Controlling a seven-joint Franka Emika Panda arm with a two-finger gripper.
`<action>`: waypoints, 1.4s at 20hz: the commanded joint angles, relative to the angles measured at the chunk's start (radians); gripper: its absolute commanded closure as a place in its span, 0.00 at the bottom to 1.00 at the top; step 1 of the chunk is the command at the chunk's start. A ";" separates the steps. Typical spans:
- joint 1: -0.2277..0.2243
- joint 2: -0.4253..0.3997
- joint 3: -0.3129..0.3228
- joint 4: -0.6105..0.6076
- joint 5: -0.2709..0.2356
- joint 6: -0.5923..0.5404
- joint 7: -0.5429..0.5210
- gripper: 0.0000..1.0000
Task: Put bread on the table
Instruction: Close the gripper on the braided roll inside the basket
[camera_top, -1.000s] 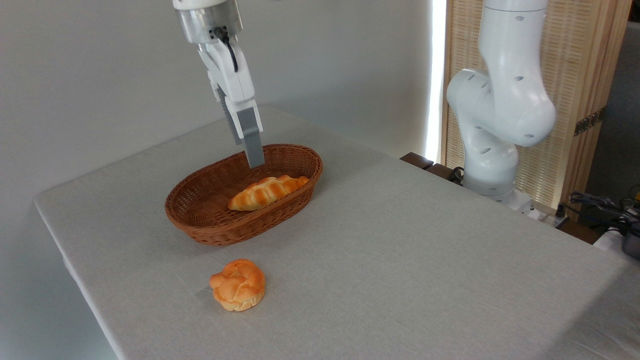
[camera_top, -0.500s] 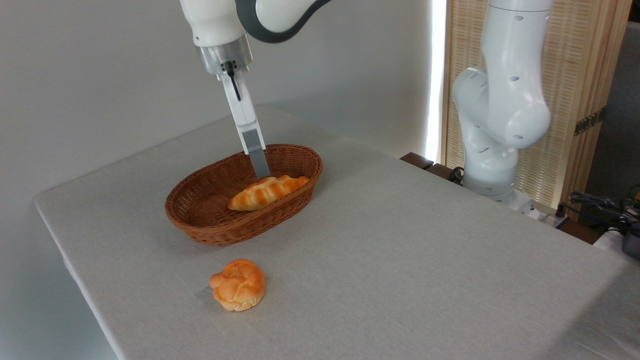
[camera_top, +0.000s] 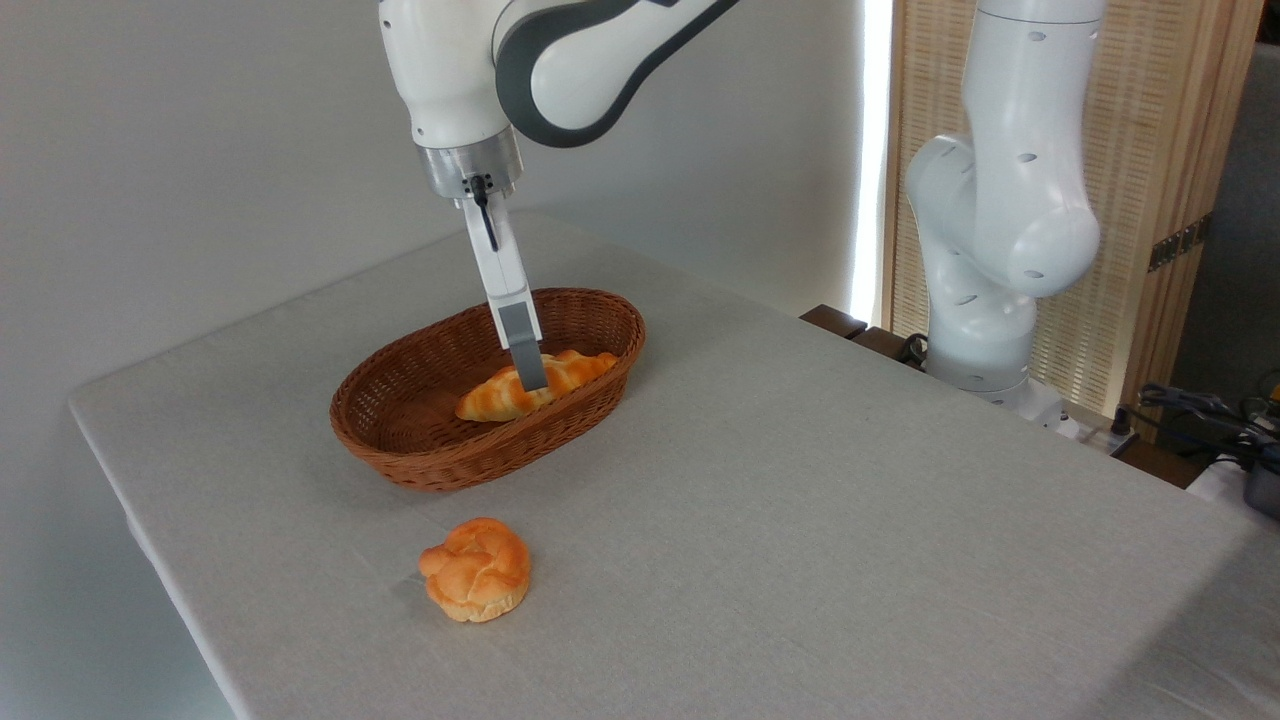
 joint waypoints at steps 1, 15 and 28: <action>-0.018 -0.007 0.004 -0.037 -0.012 0.092 0.007 0.00; -0.035 0.034 0.003 -0.083 -0.012 0.103 0.008 0.00; -0.029 0.036 0.004 -0.080 -0.014 0.102 0.007 0.61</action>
